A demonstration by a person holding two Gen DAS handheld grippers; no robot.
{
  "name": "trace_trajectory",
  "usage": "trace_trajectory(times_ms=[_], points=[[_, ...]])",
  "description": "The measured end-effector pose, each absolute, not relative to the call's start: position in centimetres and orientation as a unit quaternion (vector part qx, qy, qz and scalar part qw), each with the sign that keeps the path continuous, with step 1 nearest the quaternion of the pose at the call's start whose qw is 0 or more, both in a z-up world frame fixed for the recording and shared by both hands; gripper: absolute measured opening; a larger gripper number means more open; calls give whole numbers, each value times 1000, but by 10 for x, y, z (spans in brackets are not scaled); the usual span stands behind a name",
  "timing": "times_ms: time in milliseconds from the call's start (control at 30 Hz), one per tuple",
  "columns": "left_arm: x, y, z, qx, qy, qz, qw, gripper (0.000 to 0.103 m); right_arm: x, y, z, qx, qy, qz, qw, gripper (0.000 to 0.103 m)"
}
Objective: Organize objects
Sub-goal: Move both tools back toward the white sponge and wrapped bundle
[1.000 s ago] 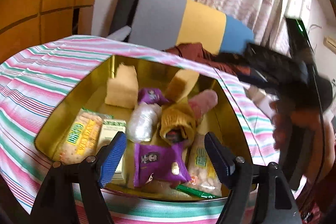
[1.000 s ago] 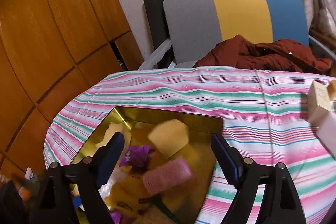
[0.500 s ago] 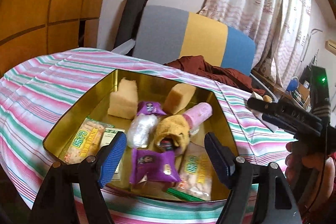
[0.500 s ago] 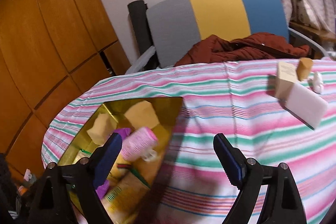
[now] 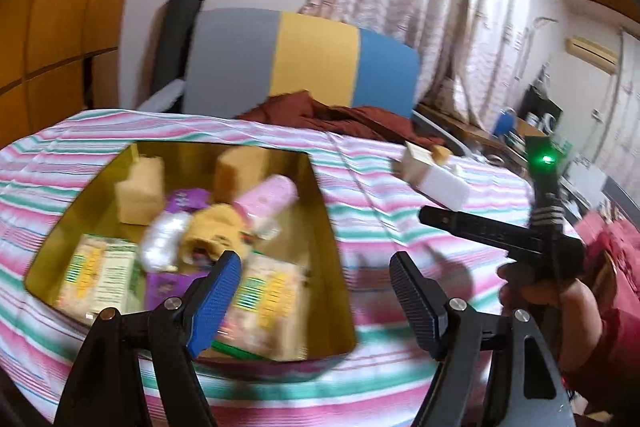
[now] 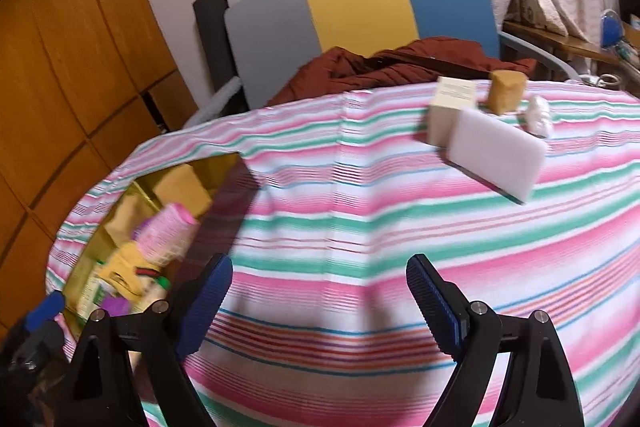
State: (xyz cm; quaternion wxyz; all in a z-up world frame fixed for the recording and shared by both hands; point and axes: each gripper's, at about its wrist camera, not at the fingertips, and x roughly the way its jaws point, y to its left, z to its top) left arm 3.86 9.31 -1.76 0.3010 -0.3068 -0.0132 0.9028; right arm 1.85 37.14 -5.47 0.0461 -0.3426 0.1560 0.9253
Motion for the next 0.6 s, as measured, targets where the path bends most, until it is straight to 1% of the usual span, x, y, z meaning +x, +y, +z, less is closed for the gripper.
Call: trace_trajectory(times_ms=[267, 400, 600], points=[[50, 144, -27, -337, 13, 874, 351, 78, 39, 431, -71, -356, 166, 914, 100, 89], [49, 169, -33, -354, 26, 861, 364, 78, 41, 457, -75, -361, 164, 910, 120, 89], [51, 187, -41, -376, 26, 849, 371, 78, 34, 494, -74, -358, 166, 907, 143, 89]])
